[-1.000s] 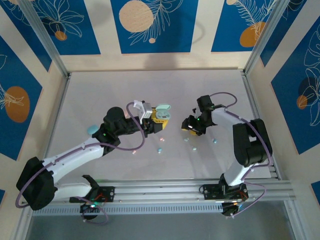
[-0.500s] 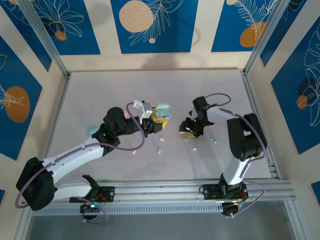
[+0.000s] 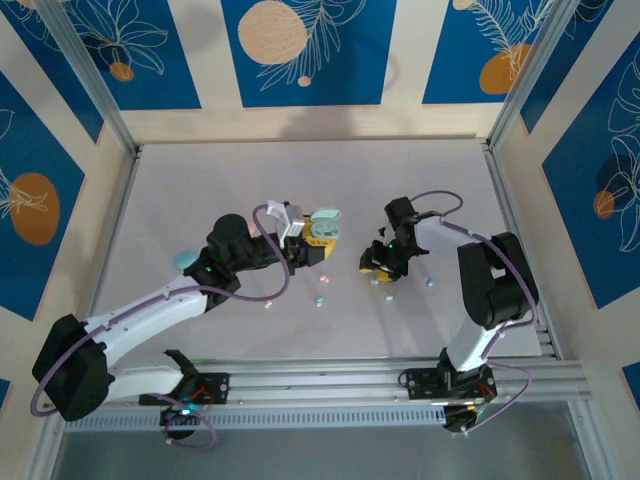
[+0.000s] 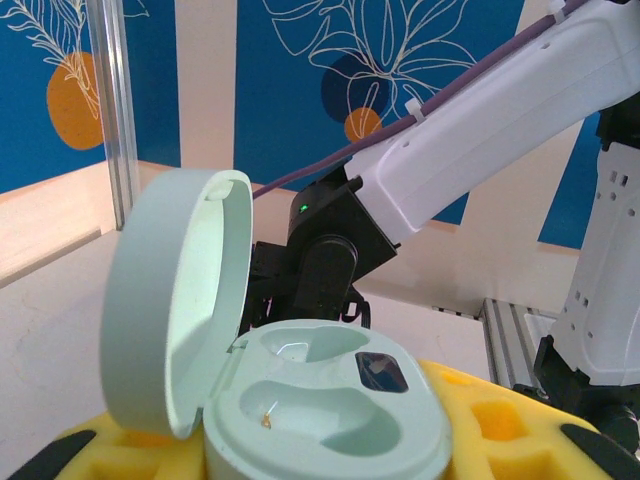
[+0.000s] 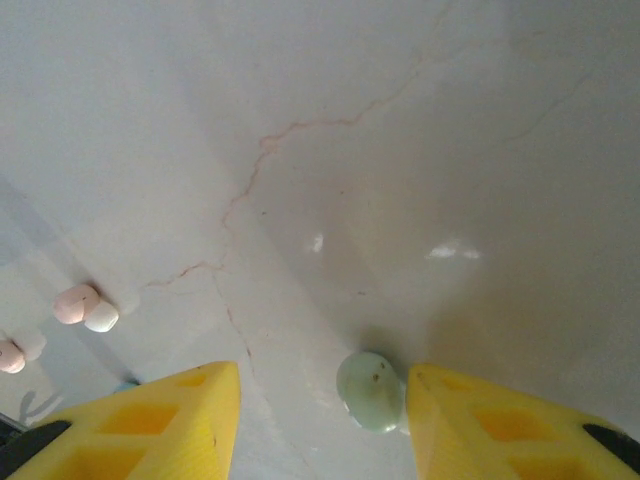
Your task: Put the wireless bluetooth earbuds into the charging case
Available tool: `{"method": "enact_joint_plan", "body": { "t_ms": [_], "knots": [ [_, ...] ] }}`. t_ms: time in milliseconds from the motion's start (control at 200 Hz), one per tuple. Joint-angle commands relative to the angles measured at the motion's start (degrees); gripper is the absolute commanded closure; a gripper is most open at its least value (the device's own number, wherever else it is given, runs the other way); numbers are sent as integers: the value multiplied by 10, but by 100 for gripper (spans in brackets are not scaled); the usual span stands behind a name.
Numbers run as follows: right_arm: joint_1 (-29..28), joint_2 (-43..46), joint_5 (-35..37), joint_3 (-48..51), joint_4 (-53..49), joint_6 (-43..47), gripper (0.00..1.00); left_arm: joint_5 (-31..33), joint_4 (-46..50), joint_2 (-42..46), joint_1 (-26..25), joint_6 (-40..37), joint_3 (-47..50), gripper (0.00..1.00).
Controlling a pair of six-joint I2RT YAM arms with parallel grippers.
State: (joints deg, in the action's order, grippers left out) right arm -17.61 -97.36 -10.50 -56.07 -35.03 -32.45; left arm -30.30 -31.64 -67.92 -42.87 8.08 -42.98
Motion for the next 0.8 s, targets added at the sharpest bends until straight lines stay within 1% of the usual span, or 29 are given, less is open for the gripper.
{"method": "enact_joint_plan", "body": {
  "t_ms": [0, 120, 205, 320, 440, 475, 665, 795],
  "knots": [
    [-6, 18, -14, 9, -22, -7, 52, 2, 0, 17, -3, 6, 4, 74],
    [-11, 20, -1, 1, -34, -5, 52, 3, 2, 18, -4, 6, 4, 74],
    [-20, 24, 55, -12, -52, -2, 53, 4, 3, 20, -4, 5, 3, 74],
    [-36, 23, 117, -34, -68, 26, 55, 6, 5, 22, -4, 4, 5, 74],
    [-48, 2, 150, -62, -88, 64, 57, 8, 9, 24, -4, 0, 5, 73],
    [-50, -4, 154, -69, -90, 71, 59, 8, 9, 24, -3, 0, 6, 73],
    [-51, -31, 138, -89, -100, 78, 59, 12, 11, 26, -4, -1, 7, 73],
    [-49, -40, 156, -91, -115, 61, 59, 14, 14, 28, -3, -3, 7, 73]
  ]
}}
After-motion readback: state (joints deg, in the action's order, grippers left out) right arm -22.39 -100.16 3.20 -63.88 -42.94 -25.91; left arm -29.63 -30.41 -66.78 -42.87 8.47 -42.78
